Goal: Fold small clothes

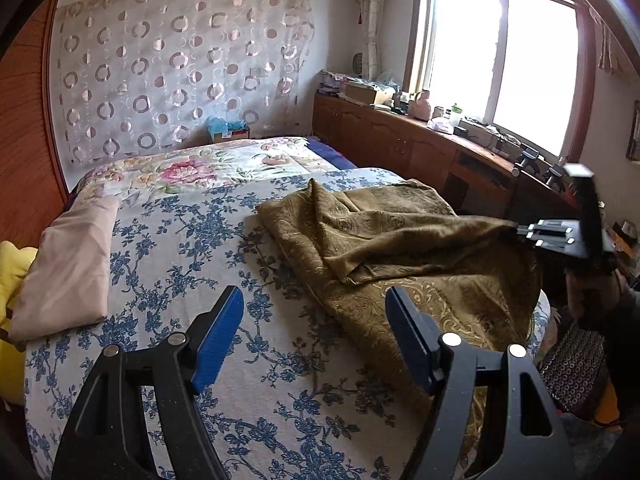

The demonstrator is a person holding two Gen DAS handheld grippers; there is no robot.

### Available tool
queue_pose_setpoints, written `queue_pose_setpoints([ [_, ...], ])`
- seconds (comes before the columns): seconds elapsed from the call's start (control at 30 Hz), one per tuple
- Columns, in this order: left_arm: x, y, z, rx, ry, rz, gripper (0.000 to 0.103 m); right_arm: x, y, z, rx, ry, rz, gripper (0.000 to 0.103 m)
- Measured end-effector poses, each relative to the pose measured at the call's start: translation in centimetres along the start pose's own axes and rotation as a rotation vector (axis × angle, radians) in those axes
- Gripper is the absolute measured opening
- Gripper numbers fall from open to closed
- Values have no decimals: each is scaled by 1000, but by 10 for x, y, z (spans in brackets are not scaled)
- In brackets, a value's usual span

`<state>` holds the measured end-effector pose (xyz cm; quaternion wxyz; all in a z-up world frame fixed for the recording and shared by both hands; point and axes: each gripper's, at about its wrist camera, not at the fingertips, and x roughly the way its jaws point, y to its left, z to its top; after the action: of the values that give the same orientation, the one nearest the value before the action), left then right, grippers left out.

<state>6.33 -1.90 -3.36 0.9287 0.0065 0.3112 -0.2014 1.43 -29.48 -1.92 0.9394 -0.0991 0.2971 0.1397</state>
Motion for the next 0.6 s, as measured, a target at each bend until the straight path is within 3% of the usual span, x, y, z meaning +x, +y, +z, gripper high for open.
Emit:
queue_pose_setpoints([
  [0.1,-1,-4,1,8,0,-4,74,11,-8,-21,42,57,15,6],
  [0.23,1,-6,2,11,-1,-4,74,3,-7,-33,63,52,9,6],
  [0.4,2,-8,1,13,-4,-8,74,-5,2,-14,26,42,-26,7],
  [0.47,2,-8,1,14,-4,-7,74,-10,3,-10,5,33,-44,14],
  [0.53,3,-8,1,12,-3,-9,74,-17,2,-7,-4,11,-63,41],
  [0.6,3,-9,1,12,-3,-9,74,-21,1,-4,-6,-7,-62,49],
])
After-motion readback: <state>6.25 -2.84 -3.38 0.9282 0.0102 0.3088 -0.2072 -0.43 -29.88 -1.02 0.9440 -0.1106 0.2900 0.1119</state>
